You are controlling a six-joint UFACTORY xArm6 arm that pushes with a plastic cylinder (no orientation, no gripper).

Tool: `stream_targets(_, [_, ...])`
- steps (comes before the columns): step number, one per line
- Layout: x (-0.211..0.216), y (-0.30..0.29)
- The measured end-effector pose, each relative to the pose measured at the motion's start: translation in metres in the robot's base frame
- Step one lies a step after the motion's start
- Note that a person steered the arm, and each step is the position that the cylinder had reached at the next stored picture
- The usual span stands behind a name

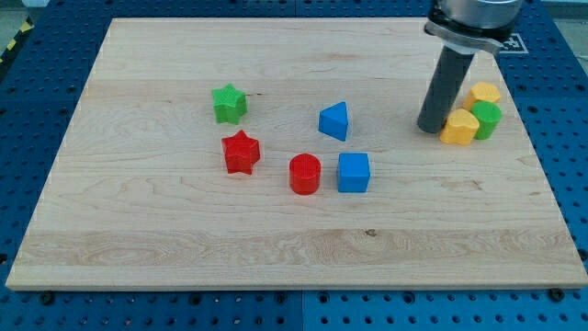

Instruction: Point your arm at blue triangle

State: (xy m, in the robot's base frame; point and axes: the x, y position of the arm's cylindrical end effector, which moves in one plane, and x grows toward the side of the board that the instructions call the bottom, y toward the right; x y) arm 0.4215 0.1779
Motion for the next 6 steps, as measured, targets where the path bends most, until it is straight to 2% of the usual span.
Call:
stream_targets(2, [-0.006,0.006])
stream_targets(3, [-0.062,-0.027])
stream_targets(4, [-0.095,-0.108])
stream_targets(5, [-0.103,-0.189])
stream_targets(6, [-0.096,-0.215])
